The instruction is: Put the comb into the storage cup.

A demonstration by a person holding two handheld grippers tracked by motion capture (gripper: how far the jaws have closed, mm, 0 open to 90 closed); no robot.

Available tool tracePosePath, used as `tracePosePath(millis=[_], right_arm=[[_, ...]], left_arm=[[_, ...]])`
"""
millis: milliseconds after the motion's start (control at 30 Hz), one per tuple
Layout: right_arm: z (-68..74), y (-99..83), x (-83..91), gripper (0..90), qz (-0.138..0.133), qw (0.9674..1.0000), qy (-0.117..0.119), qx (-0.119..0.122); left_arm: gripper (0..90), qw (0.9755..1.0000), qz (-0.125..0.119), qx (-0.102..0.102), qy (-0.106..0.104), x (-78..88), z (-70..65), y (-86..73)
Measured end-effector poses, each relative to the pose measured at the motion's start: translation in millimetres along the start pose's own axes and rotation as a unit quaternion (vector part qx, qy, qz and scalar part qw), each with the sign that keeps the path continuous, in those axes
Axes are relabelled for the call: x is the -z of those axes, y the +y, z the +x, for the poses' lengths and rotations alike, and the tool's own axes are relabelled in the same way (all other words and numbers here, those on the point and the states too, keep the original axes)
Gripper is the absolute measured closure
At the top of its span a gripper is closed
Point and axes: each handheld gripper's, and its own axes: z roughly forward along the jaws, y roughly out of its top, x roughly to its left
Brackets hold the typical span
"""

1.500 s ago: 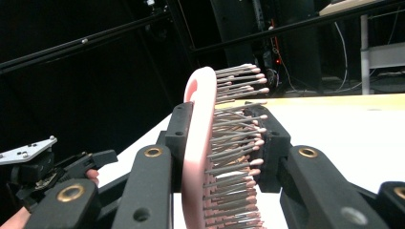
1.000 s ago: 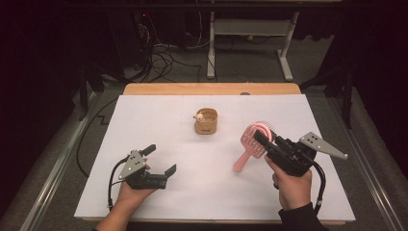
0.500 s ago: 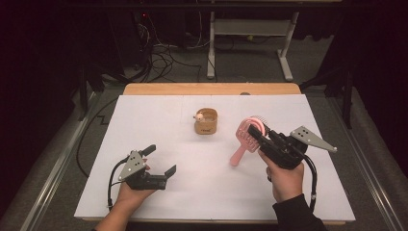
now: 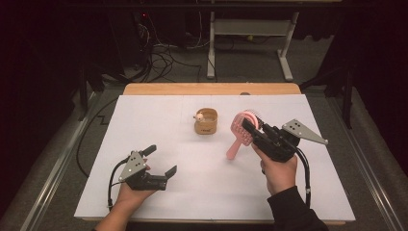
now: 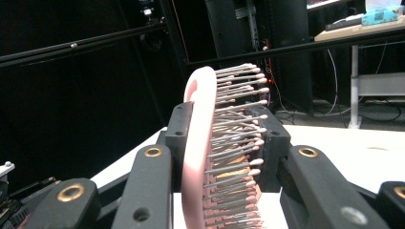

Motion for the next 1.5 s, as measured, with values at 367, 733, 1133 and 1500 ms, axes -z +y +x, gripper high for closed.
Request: tracePosePath(millis=[367, 733, 1133, 1500], right_arm=[[3.1, 5.3, -14.0, 66.8, -0.003, 1.0, 0.002, 0.006], [7.4, 14.1, -23.9, 66.8, -0.01, 0.9999, 0.004, 0.012], [11.4, 24.1, -32.0, 66.8, -0.023, 0.9995, 0.007, 0.021], [12.4, 33.5, -33.7, 66.7, -0.028, 0.9992, 0.002, 0.028]], left_arm=[[0.0, 1.0, 0.003, -0.006, 0.0, -0.5, -0.9, -0.2], [0.0, 1.0, 0.002, -0.002, -0.002, -0.2, -1.4, 0.2], [0.0, 1.0, 0.003, -0.004, -0.004, 0.1, -2.2, 1.2], [0.0, 1.0, 0.003, -0.003, -0.004, -0.3, -2.3, 1.1]])
